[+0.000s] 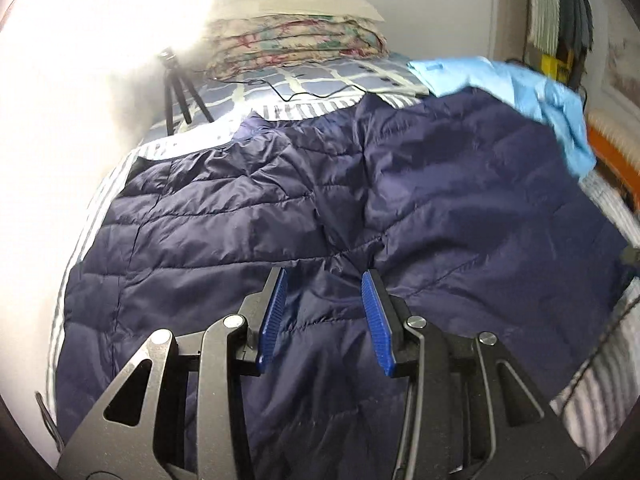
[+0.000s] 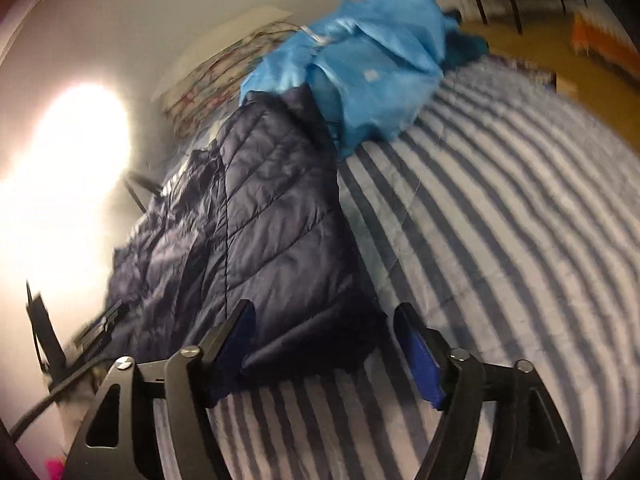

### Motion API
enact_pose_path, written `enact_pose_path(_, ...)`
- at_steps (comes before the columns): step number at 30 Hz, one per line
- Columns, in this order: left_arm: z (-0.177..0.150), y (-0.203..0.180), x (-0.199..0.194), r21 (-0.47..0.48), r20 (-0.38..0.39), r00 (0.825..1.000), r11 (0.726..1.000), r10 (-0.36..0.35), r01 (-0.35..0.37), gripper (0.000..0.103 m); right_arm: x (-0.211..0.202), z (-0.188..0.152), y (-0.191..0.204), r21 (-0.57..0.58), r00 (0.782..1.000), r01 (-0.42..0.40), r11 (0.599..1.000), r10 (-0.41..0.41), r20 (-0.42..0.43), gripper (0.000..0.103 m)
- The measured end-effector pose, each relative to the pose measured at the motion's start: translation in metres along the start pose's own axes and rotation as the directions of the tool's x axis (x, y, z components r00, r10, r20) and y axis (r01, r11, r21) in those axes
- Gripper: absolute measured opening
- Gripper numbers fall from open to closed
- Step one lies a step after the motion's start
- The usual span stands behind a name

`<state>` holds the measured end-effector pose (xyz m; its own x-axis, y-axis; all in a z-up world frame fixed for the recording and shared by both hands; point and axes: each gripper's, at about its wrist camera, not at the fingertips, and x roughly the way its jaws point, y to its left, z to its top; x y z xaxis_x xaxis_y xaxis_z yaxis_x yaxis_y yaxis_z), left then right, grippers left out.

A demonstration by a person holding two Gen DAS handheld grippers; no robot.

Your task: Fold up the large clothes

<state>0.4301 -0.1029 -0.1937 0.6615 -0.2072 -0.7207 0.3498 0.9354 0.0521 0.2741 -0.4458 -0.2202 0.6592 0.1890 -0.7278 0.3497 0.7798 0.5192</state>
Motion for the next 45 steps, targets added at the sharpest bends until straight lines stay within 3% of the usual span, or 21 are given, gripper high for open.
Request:
enact_pose_path(4, 0.001, 0.002, 0.003, -0.048, -0.002, 1.0, 0.999, -0.02, 0.02, 0.041, 0.022, 0.001, -0.007, 0.111, 0.998, -0.064, 0.992, 0.066, -0.013, 0.076)
enact_pose_path(5, 0.002, -0.001, 0.007, -0.052, -0.006, 1.0, 0.998, -0.029, 0.029, 0.041, 0.028, 0.002, -0.007, 0.13, 0.997, -0.073, 0.989, 0.075, -0.015, 0.072)
enact_pose_path(6, -0.001, -0.006, 0.008, -0.051, -0.008, 0.999, 0.998, -0.038, 0.038, 0.041, 0.032, 0.002, -0.006, 0.142, 0.997, -0.079, 0.987, 0.082, -0.015, 0.068)
enact_pose_path(8, -0.003, -0.019, 0.013, -0.006, -0.013, 0.999, 1.0, -0.03, 0.03, 0.041, 0.039, 0.004, -0.002, 0.144, 0.996, -0.086, 0.986, 0.088, -0.009, 0.032)
enact_pose_path(10, -0.009, -0.03, 0.027, 0.05, -0.031, 1.0, 0.999, -0.003, 0.004, 0.041, 0.037, 0.006, 0.005, 0.118, 0.996, -0.09, 0.989, 0.09, 0.004, 0.021)
enact_pose_path(13, -0.019, -0.033, 0.042, 0.049, -0.036, 0.999, 0.999, 0.013, -0.011, 0.041, 0.017, 0.01, 0.033, -0.013, 0.996, -0.07, 0.997, 0.071, 0.062, 0.014)
enact_pose_path(20, -0.014, -0.019, 0.028, -0.012, -0.06, 0.998, 1.0, -0.025, 0.024, 0.041, -0.023, 0.015, 0.101, -0.264, 0.986, -0.011, 0.965, 0.054, 0.156, 0.011)
enact_pose_path(27, -0.012, 0.025, -0.087, -0.119, 0.04, 0.998, 0.992, -0.043, 0.048, 0.041, -0.043, 0.009, 0.162, -0.453, 0.974, 0.029, 0.891, 0.076, 0.212, 0.011)
enact_pose_path(30, -0.021, 0.046, -0.136, -0.181, 0.064, 0.996, 0.981, -0.064, 0.074, 0.041, -0.048, 0.004, 0.194, -0.54, 0.968, 0.049, 0.84, 0.093, 0.233, 0.011)
enact_pose_path(36, -0.046, 0.086, -0.227, -0.257, 0.164, 0.986, 0.966, 0.008, 0.035, 0.041, -0.05, -0.016, 0.255, -0.666, 0.96, 0.057, 0.744, 0.141, 0.24, 0.011)
enact_pose_path(45, -0.086, 0.118, -0.285, -0.278, 0.198, 0.978, 0.96, 0.067, -0.009, 0.041, -0.014, -0.063, 0.361, -0.791, 0.959, -0.011, 0.611, 0.231, 0.165, 0.01)
